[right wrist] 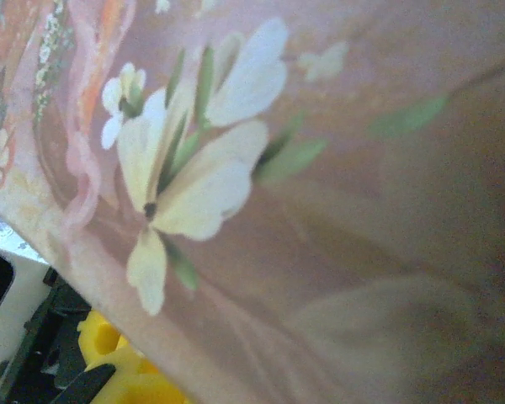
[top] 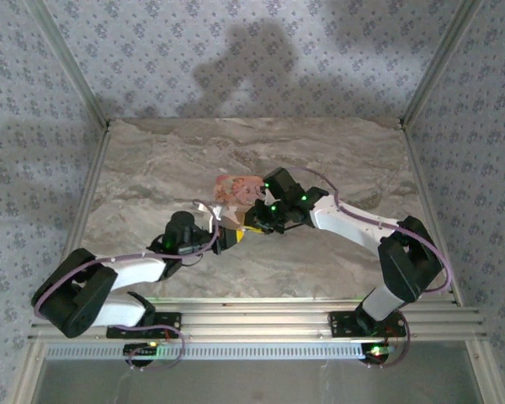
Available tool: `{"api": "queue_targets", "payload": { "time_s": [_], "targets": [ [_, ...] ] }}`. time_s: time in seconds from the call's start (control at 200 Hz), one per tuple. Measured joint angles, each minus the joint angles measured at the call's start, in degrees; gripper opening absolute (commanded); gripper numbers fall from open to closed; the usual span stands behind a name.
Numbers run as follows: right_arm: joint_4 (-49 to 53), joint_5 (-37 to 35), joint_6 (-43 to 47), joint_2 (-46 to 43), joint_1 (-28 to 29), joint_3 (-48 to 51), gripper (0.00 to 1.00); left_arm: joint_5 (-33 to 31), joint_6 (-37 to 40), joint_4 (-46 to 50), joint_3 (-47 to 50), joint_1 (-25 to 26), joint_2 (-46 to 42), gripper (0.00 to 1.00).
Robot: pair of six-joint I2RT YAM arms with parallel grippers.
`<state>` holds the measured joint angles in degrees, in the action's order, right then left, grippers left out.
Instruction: Unlock the padlock with the key
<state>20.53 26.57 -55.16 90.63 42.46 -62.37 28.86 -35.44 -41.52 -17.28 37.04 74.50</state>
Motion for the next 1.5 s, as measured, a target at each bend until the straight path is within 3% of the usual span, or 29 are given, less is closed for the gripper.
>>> {"api": "queue_targets", "payload": {
  "time_s": [0.22, 0.315, 0.425, 0.704, 0.939, 1.294, 1.499],
  "targets": [
    [0.90, -0.63, -1.84, 0.00, 0.83, 1.88, 0.00, -17.38, 14.86, 1.66, 1.66, 10.54, -1.77, 0.00],
    [0.68, -2.34, -2.19, 0.00, 1.09, 2.78, 0.00, -23.78, 20.41, -1.36, 1.81, 14.10, 1.53, 0.00],
    [0.66, -4.39, -2.51, 0.00, 1.07, 3.72, 0.07, -27.82, 24.02, -6.58, 1.81, 16.31, 6.67, 0.00],
    [-0.44, -7.21, -3.80, 0.00, 1.07, 5.14, 0.40, -28.72, 24.22, -14.08, 1.81, 16.87, 13.31, 0.00],
    [-0.61, -6.05, -5.97, -0.09, 1.57, 6.80, 0.57, -28.30, 22.84, -18.05, 2.08, 17.14, 18.67, 0.00],
    [-1.97, -14.12, -8.98, -7.28, 3.17, 12.55, 0.61, -28.52, 21.29, -22.93, 1.97, 18.29, 23.93, 0.00],
    [-5.99, -23.69, -12.22, -13.18, 7.10, 17.90, 0.55, -28.52, 20.96, -22.80, 1.95, 18.62, 23.91, 0.00]
  ]
}}
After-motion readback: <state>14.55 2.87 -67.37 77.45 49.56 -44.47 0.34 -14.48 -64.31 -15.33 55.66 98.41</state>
